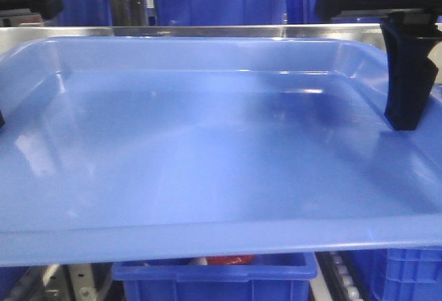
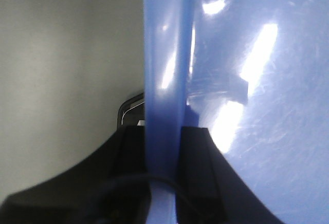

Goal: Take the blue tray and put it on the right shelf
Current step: 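Carry the tray up to the shelf level above the blue bins, then raise and push the tray onto the upper shelf with both grippers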

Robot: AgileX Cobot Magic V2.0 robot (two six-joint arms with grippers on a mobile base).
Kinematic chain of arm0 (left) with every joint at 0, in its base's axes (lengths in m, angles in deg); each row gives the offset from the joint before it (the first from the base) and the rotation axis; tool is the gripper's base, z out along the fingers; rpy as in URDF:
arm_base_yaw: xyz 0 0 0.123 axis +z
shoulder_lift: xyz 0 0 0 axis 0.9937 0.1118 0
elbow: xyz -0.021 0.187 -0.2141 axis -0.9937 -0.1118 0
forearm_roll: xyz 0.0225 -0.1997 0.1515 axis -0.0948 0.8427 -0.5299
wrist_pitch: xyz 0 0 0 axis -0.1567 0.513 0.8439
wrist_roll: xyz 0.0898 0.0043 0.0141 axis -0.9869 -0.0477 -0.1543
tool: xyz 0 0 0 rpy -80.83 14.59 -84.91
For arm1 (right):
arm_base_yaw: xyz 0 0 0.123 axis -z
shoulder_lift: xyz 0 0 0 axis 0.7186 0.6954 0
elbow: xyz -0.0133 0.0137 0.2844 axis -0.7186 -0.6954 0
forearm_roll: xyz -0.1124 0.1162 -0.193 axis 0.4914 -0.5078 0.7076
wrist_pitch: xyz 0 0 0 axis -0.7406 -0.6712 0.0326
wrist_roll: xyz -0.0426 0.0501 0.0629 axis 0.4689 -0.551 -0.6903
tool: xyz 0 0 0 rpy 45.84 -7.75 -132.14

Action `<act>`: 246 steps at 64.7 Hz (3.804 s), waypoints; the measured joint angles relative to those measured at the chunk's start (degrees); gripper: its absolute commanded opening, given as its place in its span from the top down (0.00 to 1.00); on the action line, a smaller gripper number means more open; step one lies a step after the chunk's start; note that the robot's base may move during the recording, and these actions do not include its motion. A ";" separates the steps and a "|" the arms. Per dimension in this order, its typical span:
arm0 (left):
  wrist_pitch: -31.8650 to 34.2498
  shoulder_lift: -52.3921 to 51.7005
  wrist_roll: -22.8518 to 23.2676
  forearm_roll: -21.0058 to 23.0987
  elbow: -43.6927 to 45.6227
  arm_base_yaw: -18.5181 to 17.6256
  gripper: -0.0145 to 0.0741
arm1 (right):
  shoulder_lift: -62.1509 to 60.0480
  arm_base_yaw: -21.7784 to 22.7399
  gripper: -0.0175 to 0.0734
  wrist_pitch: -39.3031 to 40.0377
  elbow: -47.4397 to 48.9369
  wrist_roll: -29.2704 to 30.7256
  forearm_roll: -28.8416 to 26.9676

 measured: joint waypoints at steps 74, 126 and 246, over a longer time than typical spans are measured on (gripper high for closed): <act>-0.08 0.00 0.00 0.00 0.00 0.00 0.89 | 0.00 0.00 0.56 0.00 0.00 0.00 0.00; -0.08 0.00 0.00 0.00 0.00 0.00 0.89 | 0.00 0.00 0.56 0.00 0.00 0.00 0.00; -1.49 28.24 -19.30 -5.62 53.77 14.59 0.85 | 28.84 15.95 0.56 -6.34 55.66 17.09 2.68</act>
